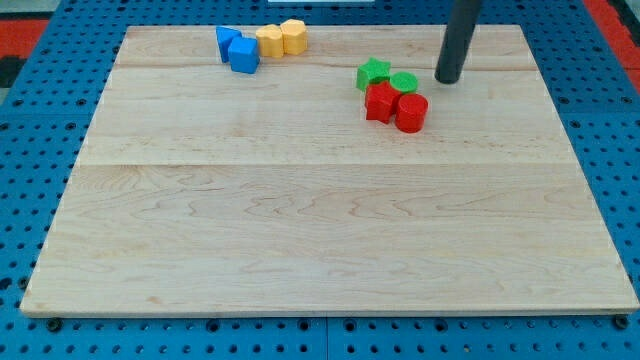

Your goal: Separate the group of green and red blocks

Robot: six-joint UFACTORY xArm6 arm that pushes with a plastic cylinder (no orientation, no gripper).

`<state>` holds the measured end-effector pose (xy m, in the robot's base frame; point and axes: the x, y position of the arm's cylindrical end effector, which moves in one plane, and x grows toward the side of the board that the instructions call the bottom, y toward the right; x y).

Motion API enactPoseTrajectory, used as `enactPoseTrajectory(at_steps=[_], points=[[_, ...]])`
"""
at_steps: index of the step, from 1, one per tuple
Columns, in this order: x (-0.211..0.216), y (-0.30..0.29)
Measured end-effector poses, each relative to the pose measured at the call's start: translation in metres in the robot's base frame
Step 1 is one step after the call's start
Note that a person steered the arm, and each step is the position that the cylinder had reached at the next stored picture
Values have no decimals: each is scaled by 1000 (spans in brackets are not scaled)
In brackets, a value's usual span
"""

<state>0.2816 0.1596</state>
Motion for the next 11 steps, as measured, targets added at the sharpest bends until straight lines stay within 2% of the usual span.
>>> enactPoseTrajectory(at_steps=[1, 2, 3, 4, 6, 9, 10, 11], points=[[-63, -32], [-69, -108], [-21, -133], [-1, -129], [4, -81], [-10, -111], [-23, -111], [-75, -129]])
